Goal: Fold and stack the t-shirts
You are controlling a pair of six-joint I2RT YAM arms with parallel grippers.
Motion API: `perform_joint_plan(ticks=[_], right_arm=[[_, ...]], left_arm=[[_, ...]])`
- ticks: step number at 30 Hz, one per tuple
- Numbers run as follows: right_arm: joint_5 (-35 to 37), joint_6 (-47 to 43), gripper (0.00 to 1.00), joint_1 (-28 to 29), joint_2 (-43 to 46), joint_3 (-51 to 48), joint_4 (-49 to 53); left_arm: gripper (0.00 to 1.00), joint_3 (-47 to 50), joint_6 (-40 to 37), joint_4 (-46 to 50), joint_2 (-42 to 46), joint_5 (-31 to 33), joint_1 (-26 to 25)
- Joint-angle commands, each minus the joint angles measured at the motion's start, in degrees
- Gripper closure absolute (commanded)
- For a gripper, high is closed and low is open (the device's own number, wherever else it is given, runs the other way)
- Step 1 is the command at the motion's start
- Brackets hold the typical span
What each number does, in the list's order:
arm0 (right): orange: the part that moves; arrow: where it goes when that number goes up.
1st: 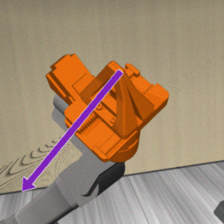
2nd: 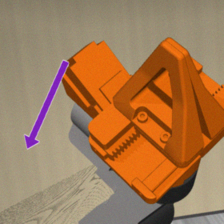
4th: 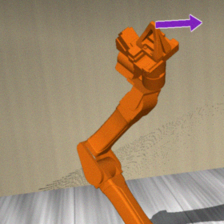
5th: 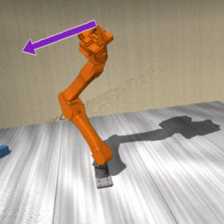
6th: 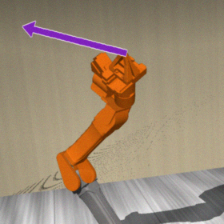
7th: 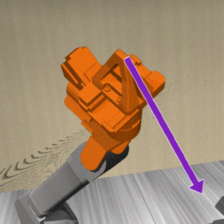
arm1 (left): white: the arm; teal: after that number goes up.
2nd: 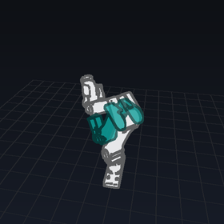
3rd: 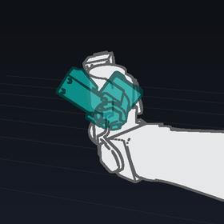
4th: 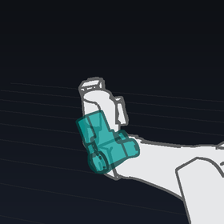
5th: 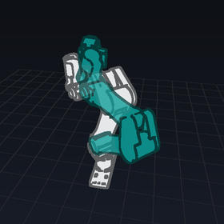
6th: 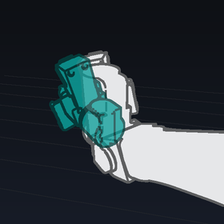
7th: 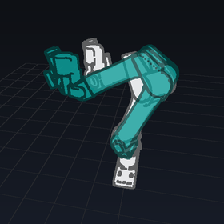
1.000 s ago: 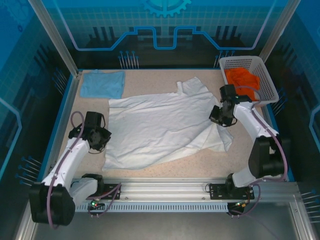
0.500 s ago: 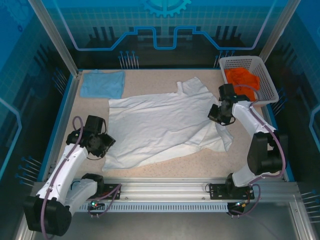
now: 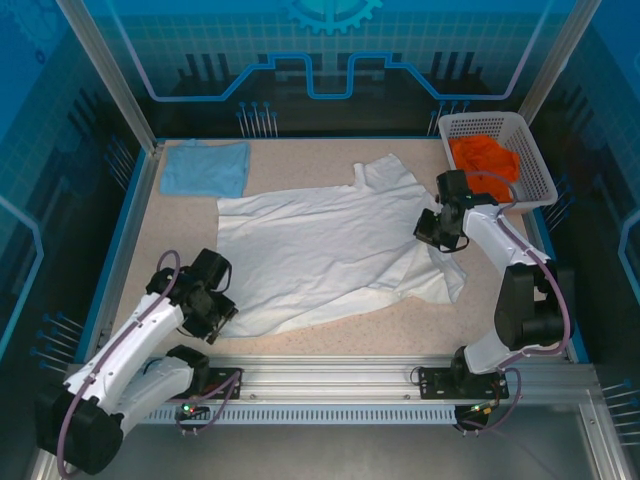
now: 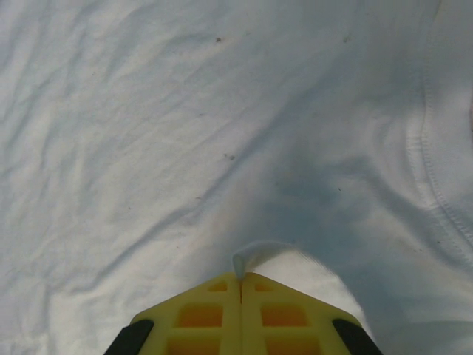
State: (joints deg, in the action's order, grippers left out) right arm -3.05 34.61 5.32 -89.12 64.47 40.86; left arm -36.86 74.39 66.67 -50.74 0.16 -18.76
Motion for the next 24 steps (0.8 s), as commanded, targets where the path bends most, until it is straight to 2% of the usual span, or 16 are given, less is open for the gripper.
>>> perform_joint_plan(ticks=[1,5,10,14,18,21,24], right_arm=[[-0.91,-0.95,1.00,0.45,1.38,-1.21,-0.95],[-1.29,-0.82,1.00,0.47,1.41,-1.10,-1.11],[-1.52,-0.68,1.00,0.43,1.34,-0.77,-0.96],[-1.22,-0.90,1.00,0.48,1.54,-0.57,-0.39],[-0.82,-0.99,1.00,0.41,1.67,-0.57,-0.15],[-0.53,-0.93,1.00,0.39,1.51,-0.61,-0.17],[-0.47,-0.86,1.00,0.36,1.33,-0.48,-0.08]], left_arm=[[0.56,3.50,8.47,2.09,2.17,-1.50,-0.82],[0.54,6.49,11.70,0.36,4.82,-0.96,-1.01],[0.53,9.55,12.79,-4.49,3.54,-1.31,-1.01],[0.57,10.93,13.15,-6.42,2.51,-0.91,-1.01],[0.68,11.20,12.96,-6.43,2.58,0.24,-1.01],[0.82,11.45,12.55,-6.93,2.43,1.03,-1.01],[0.99,11.46,11.89,-7.26,2.13,1.53,-0.99]])
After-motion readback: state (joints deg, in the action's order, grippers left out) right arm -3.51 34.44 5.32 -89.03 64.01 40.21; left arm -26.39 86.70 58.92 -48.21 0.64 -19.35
